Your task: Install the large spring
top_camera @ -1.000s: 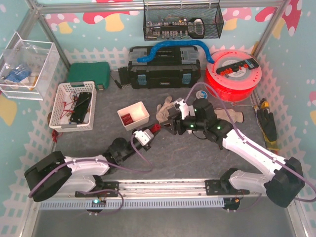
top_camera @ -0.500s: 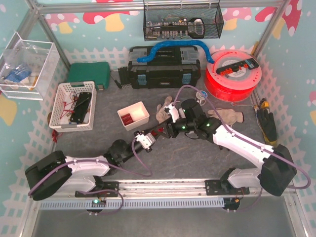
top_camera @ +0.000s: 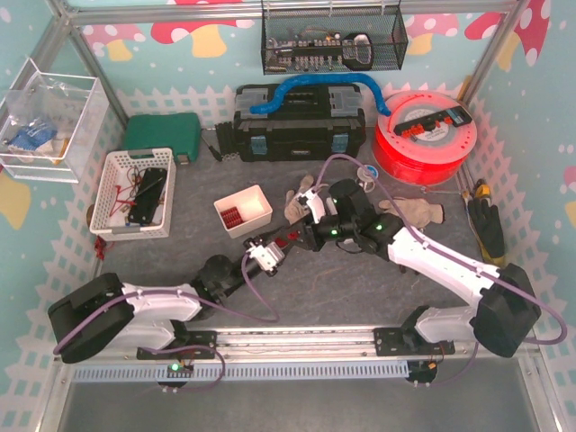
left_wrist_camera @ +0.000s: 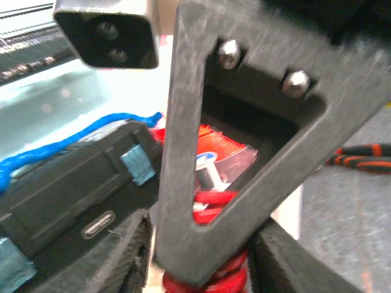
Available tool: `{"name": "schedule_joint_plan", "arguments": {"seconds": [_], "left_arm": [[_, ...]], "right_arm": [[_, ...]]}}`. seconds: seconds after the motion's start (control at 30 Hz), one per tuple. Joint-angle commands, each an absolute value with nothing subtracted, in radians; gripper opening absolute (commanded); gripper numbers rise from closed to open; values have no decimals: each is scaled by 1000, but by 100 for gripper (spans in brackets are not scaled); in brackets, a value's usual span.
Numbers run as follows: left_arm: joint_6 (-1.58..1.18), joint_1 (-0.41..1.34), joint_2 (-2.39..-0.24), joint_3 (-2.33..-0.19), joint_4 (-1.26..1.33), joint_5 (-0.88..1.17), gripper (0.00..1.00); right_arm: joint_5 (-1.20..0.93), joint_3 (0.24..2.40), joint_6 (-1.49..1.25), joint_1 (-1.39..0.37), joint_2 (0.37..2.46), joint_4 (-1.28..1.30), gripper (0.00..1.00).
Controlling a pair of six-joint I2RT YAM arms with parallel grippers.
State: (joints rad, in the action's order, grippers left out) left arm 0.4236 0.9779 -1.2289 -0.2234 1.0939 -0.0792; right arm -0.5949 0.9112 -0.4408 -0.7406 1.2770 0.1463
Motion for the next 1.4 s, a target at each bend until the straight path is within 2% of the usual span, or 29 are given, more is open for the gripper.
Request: {"name": "schedule_joint_plan", "arguments": {"seconds": [0.0,0.07,0.2,0.27,0.3,0.43,0.57,0.83,1.37], "left_arm": [[409,979,-1250,-238,1141,-176,53],[391,974,-1257,-248,1131,-217,65],[289,943,-1260,-255,1128,-290,81],[259,929,-1254,-256,1120,-316,97],[236,921,-1250,-256,1115,-328,99],[97,859,-1226,-259,1078,-348,99],[41,836,-1197,-291,979,-376,99],[58,836,-1179,-286,972,-376,99],[85,847,-1177,-312,915,-342,99]], "right_arm": [[-497,908,-446,-744,1220,116,0],[-400,909,-450,-738,1205,127,0],[-156,906,-463,-709,1171,150,0],[-54,906,-459,-687,1160,157,0],[-4,906,-455,-673,1156,161,0],[116,919,-430,-588,1163,180,0],[130,948,-409,-459,1217,201,0],[119,1028,-382,-308,1388,228,0],[66,1170,-370,-242,1606,246,0]]}}
